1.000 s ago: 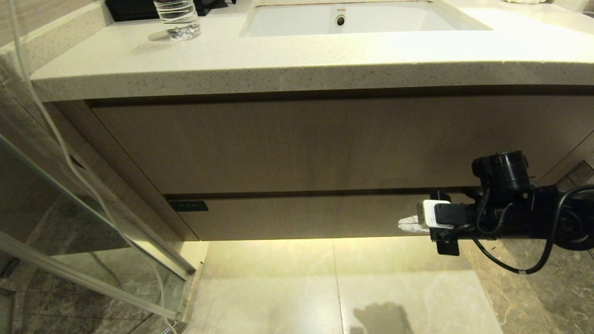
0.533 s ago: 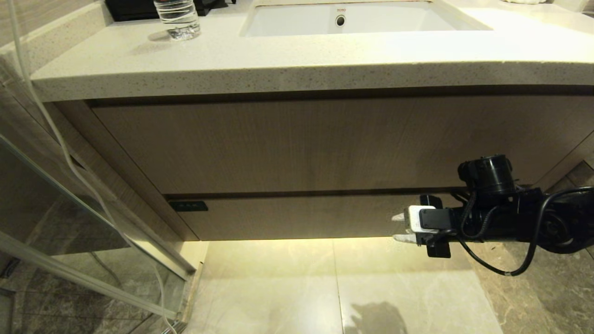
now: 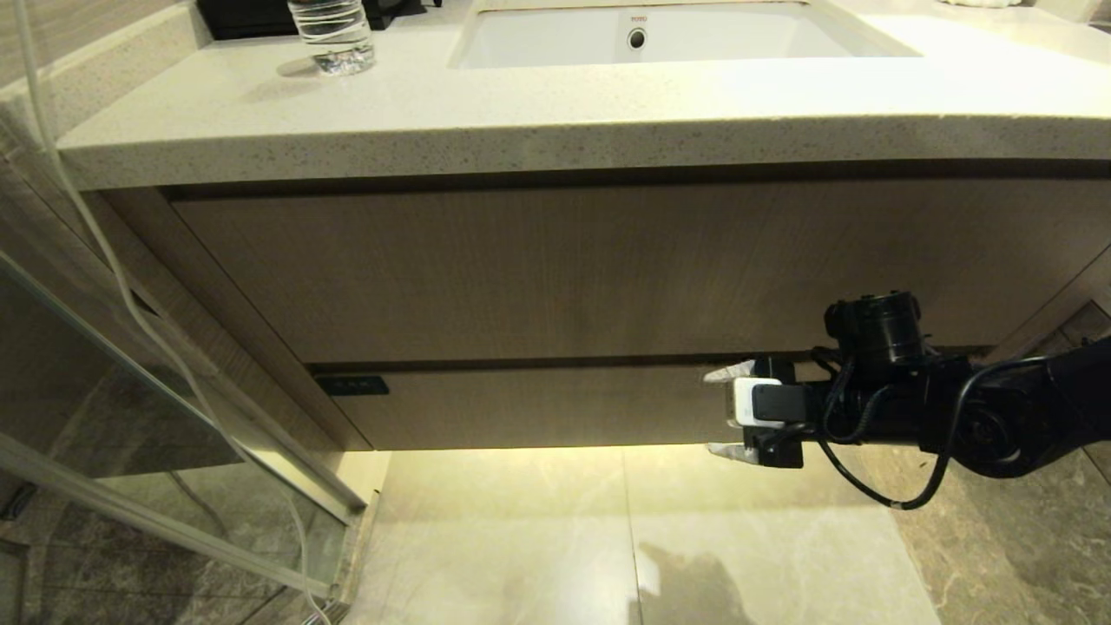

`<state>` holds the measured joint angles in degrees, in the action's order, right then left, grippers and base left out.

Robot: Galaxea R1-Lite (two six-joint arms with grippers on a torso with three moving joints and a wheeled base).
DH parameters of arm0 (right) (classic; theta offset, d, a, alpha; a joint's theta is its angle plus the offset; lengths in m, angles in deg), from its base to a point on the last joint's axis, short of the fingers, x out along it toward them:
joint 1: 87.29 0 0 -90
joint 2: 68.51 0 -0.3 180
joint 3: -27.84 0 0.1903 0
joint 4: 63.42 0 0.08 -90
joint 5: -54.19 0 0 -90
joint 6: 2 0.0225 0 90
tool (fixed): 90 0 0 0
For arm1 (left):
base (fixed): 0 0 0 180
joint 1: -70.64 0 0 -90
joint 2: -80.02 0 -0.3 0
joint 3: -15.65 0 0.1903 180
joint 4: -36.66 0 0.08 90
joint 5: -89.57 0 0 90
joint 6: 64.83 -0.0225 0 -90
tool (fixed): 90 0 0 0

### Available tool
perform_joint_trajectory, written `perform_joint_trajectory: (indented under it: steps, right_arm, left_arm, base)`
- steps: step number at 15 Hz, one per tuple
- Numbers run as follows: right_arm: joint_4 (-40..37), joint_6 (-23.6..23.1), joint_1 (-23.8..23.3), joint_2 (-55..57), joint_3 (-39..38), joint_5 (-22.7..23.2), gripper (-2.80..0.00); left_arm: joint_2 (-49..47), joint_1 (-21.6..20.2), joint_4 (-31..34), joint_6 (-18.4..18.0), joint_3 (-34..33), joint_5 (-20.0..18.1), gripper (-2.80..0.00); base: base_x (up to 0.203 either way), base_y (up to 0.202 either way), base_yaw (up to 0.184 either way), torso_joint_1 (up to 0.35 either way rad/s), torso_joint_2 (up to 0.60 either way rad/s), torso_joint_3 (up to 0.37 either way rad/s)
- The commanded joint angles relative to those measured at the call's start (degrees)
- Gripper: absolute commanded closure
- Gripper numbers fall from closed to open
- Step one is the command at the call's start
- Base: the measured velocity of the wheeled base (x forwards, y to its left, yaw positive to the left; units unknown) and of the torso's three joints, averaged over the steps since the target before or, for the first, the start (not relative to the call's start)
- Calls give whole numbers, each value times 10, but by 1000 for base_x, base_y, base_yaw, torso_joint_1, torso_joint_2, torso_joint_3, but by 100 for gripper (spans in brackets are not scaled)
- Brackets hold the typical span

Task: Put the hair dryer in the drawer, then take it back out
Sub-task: Pull open the drawer

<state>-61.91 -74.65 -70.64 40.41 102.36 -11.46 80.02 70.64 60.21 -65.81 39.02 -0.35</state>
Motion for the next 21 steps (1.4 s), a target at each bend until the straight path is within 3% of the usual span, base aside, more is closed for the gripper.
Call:
perform_joint_trajectory:
  steps: [1, 5, 21]
  right_arm:
    - [5, -4, 4, 28, 12, -13, -280]
    - [8, 0, 4, 54, 36, -58, -280]
    - [67, 9, 0, 140, 89, -85, -280]
  left_arm:
    - [0, 0, 0, 0, 0, 0, 0]
    - [0, 0, 0, 0, 0, 0, 0]
    - [0, 0, 0, 0, 0, 0, 0]
  base:
    - [0, 0, 0, 0, 0, 0]
    - [0, 0, 0, 0, 0, 0]
    - [0, 0, 0, 0, 0, 0]
